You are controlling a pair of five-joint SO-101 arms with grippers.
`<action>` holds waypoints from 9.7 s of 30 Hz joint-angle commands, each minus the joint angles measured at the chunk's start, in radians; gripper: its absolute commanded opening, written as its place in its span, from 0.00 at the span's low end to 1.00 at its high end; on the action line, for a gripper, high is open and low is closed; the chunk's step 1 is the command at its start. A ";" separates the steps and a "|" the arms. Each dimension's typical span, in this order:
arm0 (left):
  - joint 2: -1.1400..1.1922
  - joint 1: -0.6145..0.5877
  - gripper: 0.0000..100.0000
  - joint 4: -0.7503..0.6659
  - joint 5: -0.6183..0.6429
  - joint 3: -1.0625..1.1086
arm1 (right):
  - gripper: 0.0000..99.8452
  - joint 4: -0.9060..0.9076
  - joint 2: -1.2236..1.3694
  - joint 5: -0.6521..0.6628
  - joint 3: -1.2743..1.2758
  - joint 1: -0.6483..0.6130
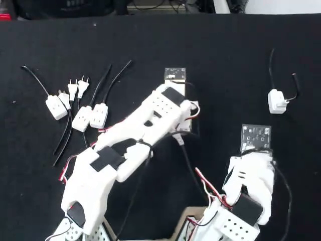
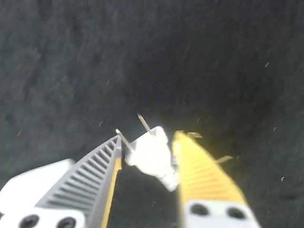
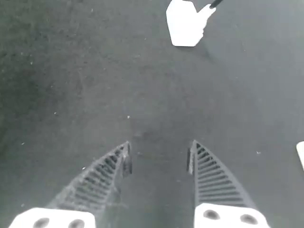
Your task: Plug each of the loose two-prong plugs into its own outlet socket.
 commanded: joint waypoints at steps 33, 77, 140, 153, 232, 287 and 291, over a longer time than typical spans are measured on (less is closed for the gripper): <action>-0.577 -0.723 0.30 -0.318 -0.175 0.863 | 0.18 -0.555 0.881 -0.233 -0.168 -0.994; -0.577 -0.722 0.30 -0.417 -0.175 0.960 | 0.01 -0.646 1.564 -0.160 -0.549 -0.766; -1.163 -0.717 0.30 -0.594 -0.351 1.346 | 0.01 -0.578 1.185 -0.203 -0.443 -1.208; -1.758 -0.590 0.30 -0.600 -0.354 1.632 | 0.01 -0.931 1.046 -0.310 -0.173 -1.275; -2.229 -0.456 0.30 -0.473 -0.423 1.810 | 0.01 -0.755 0.476 -0.416 -0.067 -1.270; -2.231 -0.654 0.30 -0.474 -0.423 1.888 | 0.01 0.537 2.057 -0.594 -1.649 -1.192; -2.231 -0.654 0.30 -0.474 -0.423 1.886 | 0.01 0.537 2.126 -0.594 -1.682 -1.191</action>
